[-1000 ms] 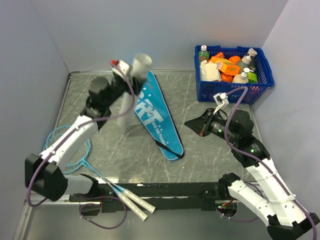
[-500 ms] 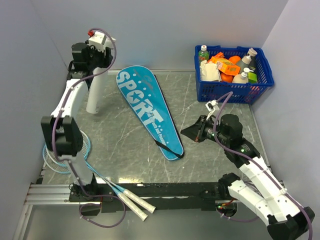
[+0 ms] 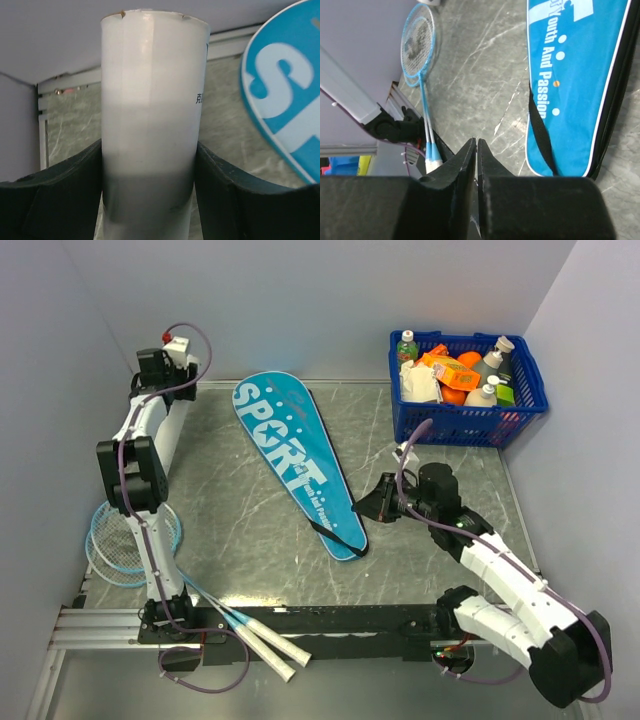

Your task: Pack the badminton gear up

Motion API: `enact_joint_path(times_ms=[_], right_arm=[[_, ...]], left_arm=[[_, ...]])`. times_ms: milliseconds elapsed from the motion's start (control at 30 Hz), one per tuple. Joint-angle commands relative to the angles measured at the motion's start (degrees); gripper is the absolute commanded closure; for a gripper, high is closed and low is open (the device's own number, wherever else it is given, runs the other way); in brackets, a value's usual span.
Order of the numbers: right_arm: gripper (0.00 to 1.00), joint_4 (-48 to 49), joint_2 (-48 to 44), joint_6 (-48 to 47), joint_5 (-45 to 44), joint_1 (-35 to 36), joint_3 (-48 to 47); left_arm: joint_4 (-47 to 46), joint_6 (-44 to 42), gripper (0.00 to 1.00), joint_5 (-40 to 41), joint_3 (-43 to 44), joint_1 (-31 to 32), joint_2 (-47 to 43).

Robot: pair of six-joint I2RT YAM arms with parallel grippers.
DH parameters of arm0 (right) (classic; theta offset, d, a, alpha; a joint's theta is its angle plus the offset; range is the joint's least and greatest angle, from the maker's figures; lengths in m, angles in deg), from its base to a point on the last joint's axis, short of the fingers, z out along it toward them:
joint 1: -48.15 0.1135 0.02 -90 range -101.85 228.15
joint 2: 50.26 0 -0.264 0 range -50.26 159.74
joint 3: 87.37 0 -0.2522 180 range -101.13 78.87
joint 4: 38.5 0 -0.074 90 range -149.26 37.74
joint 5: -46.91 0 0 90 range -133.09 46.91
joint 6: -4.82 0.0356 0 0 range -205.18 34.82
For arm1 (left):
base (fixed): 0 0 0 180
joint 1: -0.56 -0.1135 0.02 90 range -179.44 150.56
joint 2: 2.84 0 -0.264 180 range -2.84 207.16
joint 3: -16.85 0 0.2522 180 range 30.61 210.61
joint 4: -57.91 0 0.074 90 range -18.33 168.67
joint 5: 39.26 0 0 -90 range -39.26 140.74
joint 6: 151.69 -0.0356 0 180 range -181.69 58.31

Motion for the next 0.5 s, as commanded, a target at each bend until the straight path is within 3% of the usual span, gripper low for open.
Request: enact_joint_path(times_ms=[0,167,267,300,467], right_arm=[[0.81,7.9,3.1,0.0,1.6,0.5,0.1],[0.64,10.4,7.5,0.1,2.9,2.5,-1.2],[0.56,10.0,9.6,-0.9,2.5,4.6,-2.6],[0.56,10.0,10.3,-1.1,2.5,5.1,-2.9],[0.55,9.6,11.6,-1.3,2.1,7.2,-4.3]], left_arm=[[-3.7,0.1,0.76,0.2,2.2,-0.9,2.0],[-5.7,2.1,0.59,0.8,1.1,-1.2,2.4],[-6.4,2.8,0.43,0.4,0.8,-1.1,1.6],[-6.7,3.2,0.07,0.4,0.6,-1.2,1.3],[-8.1,3.5,0.04,0.7,-1.6,-1.2,-1.1]])
